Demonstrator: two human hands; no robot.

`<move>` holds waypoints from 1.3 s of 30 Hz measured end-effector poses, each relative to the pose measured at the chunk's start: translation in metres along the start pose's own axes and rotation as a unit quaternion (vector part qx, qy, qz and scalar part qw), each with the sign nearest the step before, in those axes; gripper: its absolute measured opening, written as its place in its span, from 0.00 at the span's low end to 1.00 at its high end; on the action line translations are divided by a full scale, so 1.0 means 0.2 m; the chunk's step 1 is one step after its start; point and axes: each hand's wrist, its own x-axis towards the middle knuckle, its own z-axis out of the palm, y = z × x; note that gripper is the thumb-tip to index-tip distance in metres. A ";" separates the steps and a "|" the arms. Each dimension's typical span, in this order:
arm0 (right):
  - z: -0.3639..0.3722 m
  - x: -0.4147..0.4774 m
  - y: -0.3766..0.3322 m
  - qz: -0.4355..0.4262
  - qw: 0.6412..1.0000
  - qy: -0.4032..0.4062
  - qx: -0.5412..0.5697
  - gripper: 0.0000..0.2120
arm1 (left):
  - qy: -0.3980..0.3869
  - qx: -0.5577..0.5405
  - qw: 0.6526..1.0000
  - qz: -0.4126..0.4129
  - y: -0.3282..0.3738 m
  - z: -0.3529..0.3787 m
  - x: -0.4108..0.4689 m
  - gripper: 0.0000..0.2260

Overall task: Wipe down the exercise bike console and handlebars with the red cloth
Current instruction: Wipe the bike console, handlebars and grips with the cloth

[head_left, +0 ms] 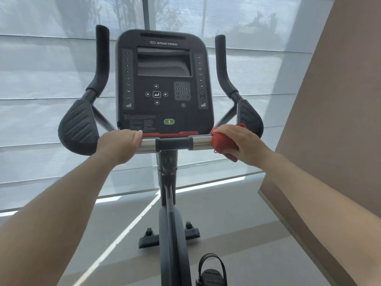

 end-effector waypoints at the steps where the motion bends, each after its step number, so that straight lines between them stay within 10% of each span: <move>1: 0.01 0.00 -0.01 -0.002 1.000 0.020 -0.001 0.25 | 0.000 0.002 1.000 0.002 0.00 0.00 0.00 0.15; 14: 0.25 0.09 -0.24 0.027 0.986 0.159 -0.045 0.26 | 0.022 0.037 0.998 0.043 -0.03 0.06 0.03 0.10; 31: 0.00 0.09 -0.04 0.089 0.994 -0.035 0.056 0.22 | 0.025 -0.004 0.999 0.023 -0.02 0.02 0.00 0.13; 39: 0.04 0.10 -0.17 0.143 0.989 -0.003 0.033 0.18 | 0.027 0.019 0.999 0.023 -0.01 0.02 0.00 0.12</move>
